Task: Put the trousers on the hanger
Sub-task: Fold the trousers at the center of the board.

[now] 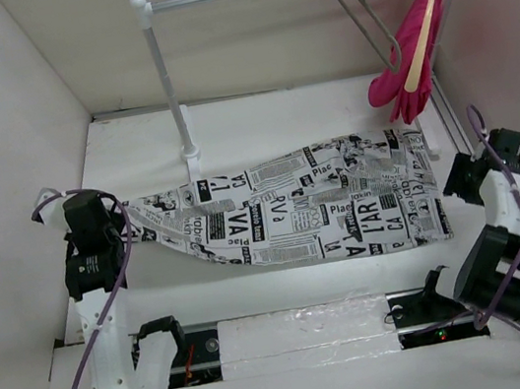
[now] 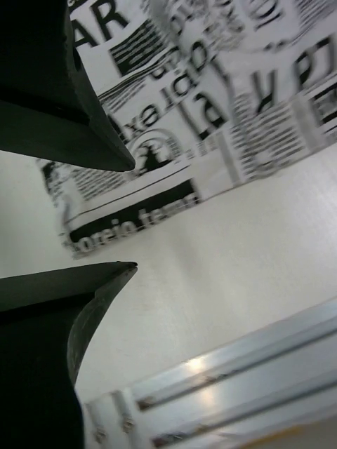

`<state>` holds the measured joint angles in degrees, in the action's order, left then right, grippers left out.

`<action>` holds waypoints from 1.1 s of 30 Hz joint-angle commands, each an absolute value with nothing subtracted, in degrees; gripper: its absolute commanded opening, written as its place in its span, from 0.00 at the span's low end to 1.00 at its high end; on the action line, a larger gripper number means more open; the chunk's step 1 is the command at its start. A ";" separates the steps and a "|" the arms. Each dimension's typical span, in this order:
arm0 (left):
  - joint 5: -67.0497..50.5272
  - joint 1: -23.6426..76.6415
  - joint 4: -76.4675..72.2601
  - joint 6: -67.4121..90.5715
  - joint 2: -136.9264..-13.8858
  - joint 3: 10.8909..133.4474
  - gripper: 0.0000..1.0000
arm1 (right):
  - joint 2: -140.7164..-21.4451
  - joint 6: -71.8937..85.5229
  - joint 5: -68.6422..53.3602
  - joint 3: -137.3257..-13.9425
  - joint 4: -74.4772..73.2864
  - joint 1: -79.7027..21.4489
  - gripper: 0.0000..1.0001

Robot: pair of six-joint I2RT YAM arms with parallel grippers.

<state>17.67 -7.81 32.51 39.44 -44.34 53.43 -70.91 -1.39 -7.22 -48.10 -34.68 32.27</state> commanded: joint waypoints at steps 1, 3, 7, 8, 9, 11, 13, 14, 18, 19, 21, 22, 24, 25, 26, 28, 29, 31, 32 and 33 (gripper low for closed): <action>18.81 -6.86 31.55 39.02 -43.33 56.51 0.00 | -66.10 2.37 -5.89 -42.72 -40.42 34.01 0.59; 18.89 -5.46 31.11 39.11 -43.50 57.74 0.00 | -66.36 3.25 -6.41 -40.09 -41.48 34.01 0.59; 21.27 -4.39 30.85 38.06 -43.59 58.89 0.00 | -65.13 6.94 -6.59 -36.74 -39.64 34.01 0.60; 22.05 -3.52 30.85 37.80 -43.59 58.89 0.00 | -65.56 7.29 -7.46 -36.04 -38.94 34.01 0.60; 23.63 -3.52 30.94 37.62 -43.51 58.80 0.00 | -66.09 7.82 -8.95 -35.34 -37.72 34.01 0.60; 24.87 -2.11 31.03 37.18 -43.24 58.71 0.00 | -66.88 9.22 -9.40 -33.93 -36.83 32.52 0.61; 25.58 -2.11 31.20 37.00 -43.07 58.88 0.00 | -67.41 10.63 -8.70 -33.14 -35.51 31.47 0.61; 25.75 -2.11 31.29 37.00 -42.98 59.58 0.00 | -67.33 11.24 -8.70 -32.79 -34.64 31.46 0.61; 26.27 -2.11 31.64 37.09 -43.15 61.17 0.00 | -70.13 12.30 -11.42 -31.82 -29.54 30.94 0.25; 26.45 -2.11 31.64 37.09 -43.33 61.61 0.00 | -71.09 11.87 -10.90 -32.16 -29.97 30.94 0.10; 27.33 -2.11 32.87 37.09 -43.77 63.71 0.00 | -69.62 10.82 -8.46 -33.65 -33.20 30.94 0.00; 27.68 -2.11 33.31 37.09 -43.86 64.76 0.00 | -65.78 8.90 -7.22 -34.79 -35.40 30.94 0.00; 28.73 -2.11 34.19 37.00 -44.29 67.23 0.00 | -60.41 6.78 -1.27 -39.95 -42.05 30.94 0.00; 29.00 -2.11 34.28 37.00 -44.56 68.11 0.00 | -57.68 5.38 1.90 -42.51 -44.80 30.94 0.00; 29.18 -2.11 34.36 36.91 -44.82 69.51 0.00 | -55.92 6.23 4.72 -45.67 -48.04 29.72 0.00; 29.18 -2.11 34.54 37.18 -45.35 71.10 0.00 | -55.29 5.01 6.32 -52.80 -51.49 27.33 0.00; 29.35 -2.11 34.63 37.18 -45.35 72.41 0.00 | -53.28 4.49 6.76 -55.08 -52.03 27.33 0.00; 31.11 -2.11 35.15 37.00 -45.44 73.65 0.00 | -52.03 2.56 12.28 -61.91 -53.78 24.89 0.00; 31.72 -2.11 36.11 37.00 -45.53 74.70 0.00 | -52.38 1.68 14.74 -64.75 -55.36 24.09 0.00; 32.25 -2.11 36.56 37.18 -45.44 74.97 0.00 | -53.77 0.89 20.16 -67.47 -58.85 23.12 0.00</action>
<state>27.79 -2.24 36.56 37.67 -45.74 71.50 -53.67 4.54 6.61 -60.20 -51.99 25.06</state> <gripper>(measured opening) 0.003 0.057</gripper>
